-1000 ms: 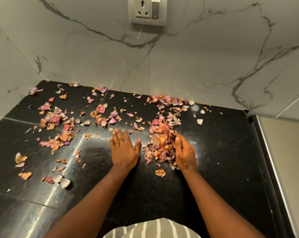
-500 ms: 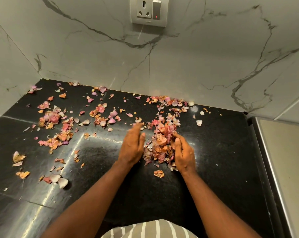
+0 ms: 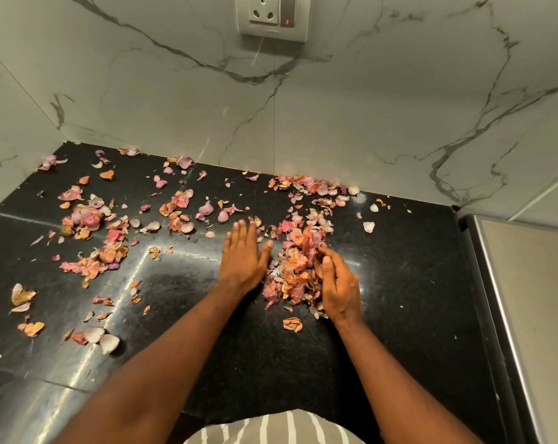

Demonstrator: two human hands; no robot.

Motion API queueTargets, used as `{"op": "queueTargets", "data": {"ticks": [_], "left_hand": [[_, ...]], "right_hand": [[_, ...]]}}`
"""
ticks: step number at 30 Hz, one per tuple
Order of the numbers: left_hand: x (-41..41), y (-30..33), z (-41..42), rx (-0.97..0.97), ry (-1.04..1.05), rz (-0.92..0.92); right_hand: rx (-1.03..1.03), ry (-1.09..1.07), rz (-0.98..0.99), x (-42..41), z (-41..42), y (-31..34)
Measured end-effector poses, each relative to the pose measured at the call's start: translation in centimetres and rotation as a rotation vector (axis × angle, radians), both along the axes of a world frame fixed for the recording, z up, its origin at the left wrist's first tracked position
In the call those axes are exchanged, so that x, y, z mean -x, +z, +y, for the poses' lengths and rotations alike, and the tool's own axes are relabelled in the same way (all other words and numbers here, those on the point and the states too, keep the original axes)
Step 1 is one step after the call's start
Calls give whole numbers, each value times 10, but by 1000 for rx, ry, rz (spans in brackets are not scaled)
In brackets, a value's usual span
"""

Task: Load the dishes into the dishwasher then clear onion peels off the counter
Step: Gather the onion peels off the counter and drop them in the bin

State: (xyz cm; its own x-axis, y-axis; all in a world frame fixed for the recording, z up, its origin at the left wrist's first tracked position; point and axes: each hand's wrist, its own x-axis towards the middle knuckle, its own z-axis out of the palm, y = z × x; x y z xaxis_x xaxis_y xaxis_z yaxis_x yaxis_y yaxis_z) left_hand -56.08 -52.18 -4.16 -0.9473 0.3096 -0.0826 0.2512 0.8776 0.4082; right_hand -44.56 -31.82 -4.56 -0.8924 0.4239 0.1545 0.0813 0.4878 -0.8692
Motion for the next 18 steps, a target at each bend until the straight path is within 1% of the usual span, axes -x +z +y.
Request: {"op": "queueTargets", "data": {"ticks": [2, 4, 6, 7, 8, 9, 11, 12, 13, 14, 15, 16, 17, 18], "left_hand": [[-5, 0, 4, -135, -121, 29], [-9, 2, 2, -316, -180, -15], [-10, 5, -2, -531, -138, -70], [-7, 6, -4, -596, -92, -64], [-4, 7, -3, -610, -39, -37], [0, 6, -2, -572, 13, 4], [10, 4, 6, -392, 60, 68], [13, 2, 10, -265, 43, 80], [15, -1, 14, -144, 10, 87], [15, -4, 16, -67, -23, 91], [16, -6, 17, -52, -38, 93], [17, -5, 16, -89, -29, 94], [18, -4, 14, -147, -6, 93], [18, -2, 11, -203, 17, 90]], "right_hand": [[2, 8, 12, 0, 0, 0], [44, -6, 35, -1, 1, -1], [126, -69, 66, 0, 5, 0], [166, -110, 83, 3, 9, 3], [185, -148, 99, 7, 13, 8], [175, -181, 115, 12, 19, 13], [85, -238, 111, 28, 36, 22], [23, -260, 56, 38, 47, 23], [-43, -269, -44, 50, 60, 22], [-111, -264, -174, 61, 72, 20], [-188, -250, -304, 72, 83, 17], [-269, -221, -412, 81, 91, 13], [-336, -175, -478, 88, 94, 10], [-375, -115, -495, 94, 92, 9]]}}
